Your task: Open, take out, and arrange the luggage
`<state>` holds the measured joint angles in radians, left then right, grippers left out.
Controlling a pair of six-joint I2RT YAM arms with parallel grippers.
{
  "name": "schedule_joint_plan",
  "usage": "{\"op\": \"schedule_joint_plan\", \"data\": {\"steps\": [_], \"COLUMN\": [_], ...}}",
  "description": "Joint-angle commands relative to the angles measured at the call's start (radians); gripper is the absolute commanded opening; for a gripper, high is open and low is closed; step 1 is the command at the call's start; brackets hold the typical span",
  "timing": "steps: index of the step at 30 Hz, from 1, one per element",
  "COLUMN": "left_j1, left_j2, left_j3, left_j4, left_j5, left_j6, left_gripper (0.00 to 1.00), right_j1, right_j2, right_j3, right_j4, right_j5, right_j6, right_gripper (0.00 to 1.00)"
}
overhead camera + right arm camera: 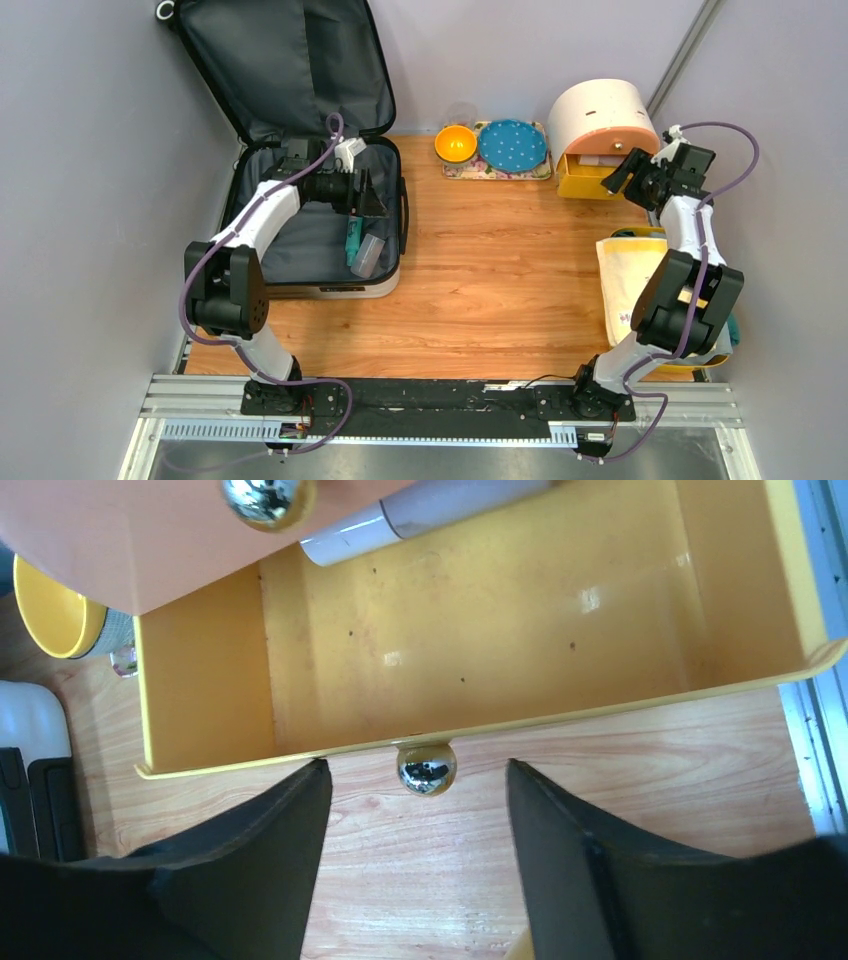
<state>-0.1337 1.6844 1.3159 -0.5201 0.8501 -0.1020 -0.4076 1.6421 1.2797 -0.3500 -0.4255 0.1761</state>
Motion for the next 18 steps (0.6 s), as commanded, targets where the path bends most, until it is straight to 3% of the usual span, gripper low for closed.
{"op": "schedule_joint_plan", "data": {"steps": [1, 6, 18], "left_j1": [0.008, 0.005, -0.046], "left_j2": [-0.014, -0.025, 0.054], "left_j3": [0.065, 0.019, -0.023], "left_j4": [-0.199, -0.279, -0.29], "left_j5": [-0.219, -0.197, -0.227], "left_j6": [0.235, 0.317, 0.328], "left_gripper": [0.74, 0.66, 0.7], "right_j1": [-0.004, -0.004, 0.004], "right_j2": [-0.059, -0.093, -0.159], "right_j3": [0.066, 0.072, 0.095], "right_j4": [0.009, -0.021, -0.038], "right_j5": [-0.01, -0.024, -0.117], "right_j6": [-0.035, -0.078, -0.09], "right_gripper": [0.71, 0.75, 0.82]}}
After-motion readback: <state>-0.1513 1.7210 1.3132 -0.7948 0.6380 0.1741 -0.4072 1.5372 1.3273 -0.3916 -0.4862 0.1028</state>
